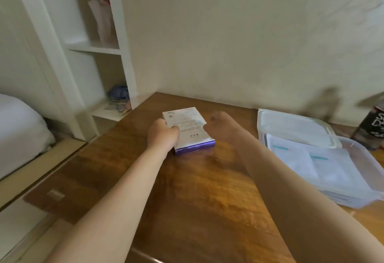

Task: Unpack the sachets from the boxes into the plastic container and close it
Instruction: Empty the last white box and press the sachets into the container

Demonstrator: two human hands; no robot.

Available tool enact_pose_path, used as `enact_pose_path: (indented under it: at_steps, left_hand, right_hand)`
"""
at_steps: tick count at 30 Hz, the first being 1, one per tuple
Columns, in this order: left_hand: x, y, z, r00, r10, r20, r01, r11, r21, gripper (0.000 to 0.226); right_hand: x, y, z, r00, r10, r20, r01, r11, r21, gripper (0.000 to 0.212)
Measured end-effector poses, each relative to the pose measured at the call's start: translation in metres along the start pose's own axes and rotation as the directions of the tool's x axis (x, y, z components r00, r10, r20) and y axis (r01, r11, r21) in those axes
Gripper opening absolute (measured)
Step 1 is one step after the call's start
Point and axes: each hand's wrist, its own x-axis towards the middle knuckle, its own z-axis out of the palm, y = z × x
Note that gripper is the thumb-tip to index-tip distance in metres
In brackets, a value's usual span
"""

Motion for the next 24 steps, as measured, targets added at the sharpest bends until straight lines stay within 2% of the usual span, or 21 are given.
enact_pose_path:
  at_steps: [5,7,9,11,13,14,16,19,21,24]
  left_hand:
    - [0.006,-0.007,0.003,1.0,0.021,0.013,-0.021,0.999,0.029,0.017]
    - [0.007,-0.008,0.004,1.0,0.019,-0.004,-0.019,0.999,0.04,0.01]
    - [0.009,-0.008,0.004,1.0,0.006,-0.028,-0.005,0.999,0.046,0.006]
    - [0.01,-0.004,0.003,0.999,-0.028,-0.027,0.028,1.0,-0.001,0.009]
    - [0.009,0.005,0.0,0.997,-0.077,-0.001,0.076,0.99,-0.122,0.013]
    - [0.008,0.011,-0.001,0.994,-0.111,0.023,0.113,0.972,-0.206,0.014]
    - [0.003,0.025,-0.004,0.976,-0.181,0.124,0.216,0.886,-0.411,0.021]
    - [-0.016,0.052,-0.002,0.915,-0.144,0.377,0.38,0.623,-0.684,0.031]
    - [-0.035,0.072,0.01,0.863,-0.053,0.502,0.454,0.515,-0.727,0.033]
    - [-0.066,0.101,0.042,0.776,0.1,0.623,0.504,0.495,-0.707,0.031]
  right_hand:
    - [0.005,-0.004,0.012,0.998,0.035,0.061,-0.035,0.999,-0.002,0.029]
    - [0.005,-0.004,0.014,0.998,0.036,0.044,-0.035,0.999,-0.019,0.019]
    - [0.005,-0.004,0.015,0.998,0.046,-0.037,-0.047,0.999,-0.019,0.01]
    - [0.003,-0.003,0.016,0.988,0.048,-0.145,-0.046,0.999,0.018,0.011]
    - [-0.002,-0.001,0.013,0.974,0.045,-0.223,-0.027,0.996,0.082,0.007]
    - [-0.004,0.002,0.01,0.965,0.049,-0.257,-0.018,0.992,0.122,0.013]
    - [-0.009,0.008,-0.001,0.944,0.064,-0.324,0.01,0.975,0.222,0.021]
    - [-0.021,0.024,-0.031,0.898,0.126,-0.422,0.054,0.919,0.39,0.021]
    - [-0.032,0.039,-0.054,0.866,0.149,-0.477,0.115,0.869,0.48,0.021]
    - [-0.051,0.068,-0.088,0.826,0.148,-0.543,0.208,0.816,0.539,0.019]
